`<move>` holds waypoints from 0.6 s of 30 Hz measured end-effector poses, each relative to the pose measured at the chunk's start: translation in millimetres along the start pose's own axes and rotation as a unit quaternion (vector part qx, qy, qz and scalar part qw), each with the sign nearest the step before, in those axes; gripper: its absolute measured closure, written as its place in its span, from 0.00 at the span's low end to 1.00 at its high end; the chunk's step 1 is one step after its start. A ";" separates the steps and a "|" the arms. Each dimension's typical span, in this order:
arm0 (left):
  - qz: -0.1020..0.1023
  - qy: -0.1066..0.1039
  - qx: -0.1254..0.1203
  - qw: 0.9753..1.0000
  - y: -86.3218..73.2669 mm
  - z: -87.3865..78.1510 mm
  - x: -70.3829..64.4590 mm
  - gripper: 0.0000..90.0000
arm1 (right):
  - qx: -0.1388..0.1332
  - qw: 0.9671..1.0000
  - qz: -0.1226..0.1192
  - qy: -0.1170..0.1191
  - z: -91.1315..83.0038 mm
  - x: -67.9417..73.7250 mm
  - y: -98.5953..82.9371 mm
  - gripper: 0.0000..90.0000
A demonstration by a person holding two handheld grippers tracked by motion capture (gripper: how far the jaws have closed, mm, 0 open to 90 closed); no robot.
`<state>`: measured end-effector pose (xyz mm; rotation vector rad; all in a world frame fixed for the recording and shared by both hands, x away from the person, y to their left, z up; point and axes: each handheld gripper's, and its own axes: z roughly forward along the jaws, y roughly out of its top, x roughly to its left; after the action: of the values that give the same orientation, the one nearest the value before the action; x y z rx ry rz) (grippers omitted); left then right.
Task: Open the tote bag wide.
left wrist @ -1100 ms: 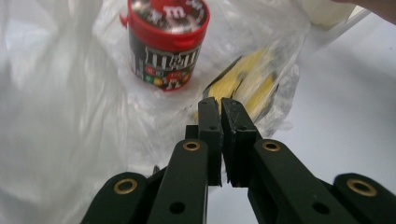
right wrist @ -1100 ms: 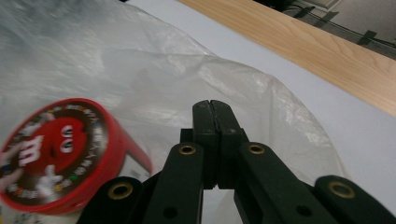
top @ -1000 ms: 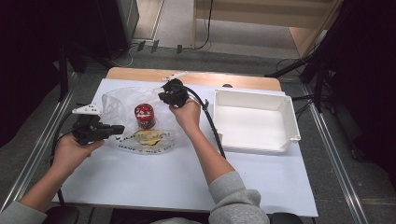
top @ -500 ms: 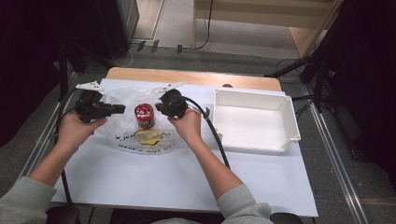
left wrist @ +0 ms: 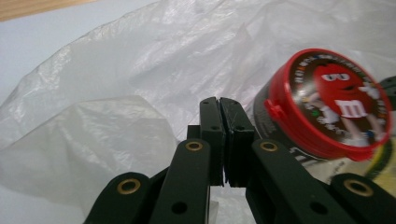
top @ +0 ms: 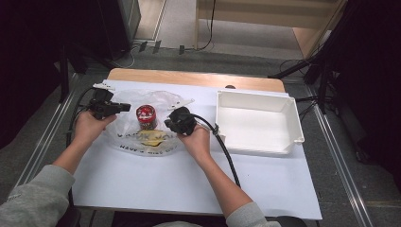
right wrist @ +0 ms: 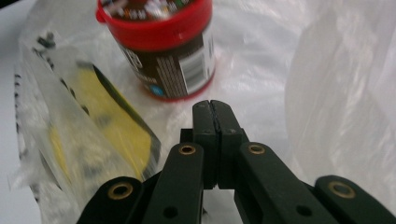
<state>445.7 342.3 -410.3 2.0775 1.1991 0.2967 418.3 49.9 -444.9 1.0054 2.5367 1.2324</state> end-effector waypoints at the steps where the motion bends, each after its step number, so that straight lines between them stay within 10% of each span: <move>1: 0.000 0.000 0.001 1.000 -0.6 3.0 1.5 0.99 | 0.002 1.000 0.004 0.000 0.2 -1.0 -3.2 1.00; 18: -0.017 0.016 0.011 1.000 -15.8 34.4 18.9 1.00 | 0.021 1.000 0.014 -0.017 -3.2 -12.6 -37.2 1.00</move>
<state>463.2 347.1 -448.6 2.0755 1.2610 0.3039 407.9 23.6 -472.3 1.0647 2.5399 1.1636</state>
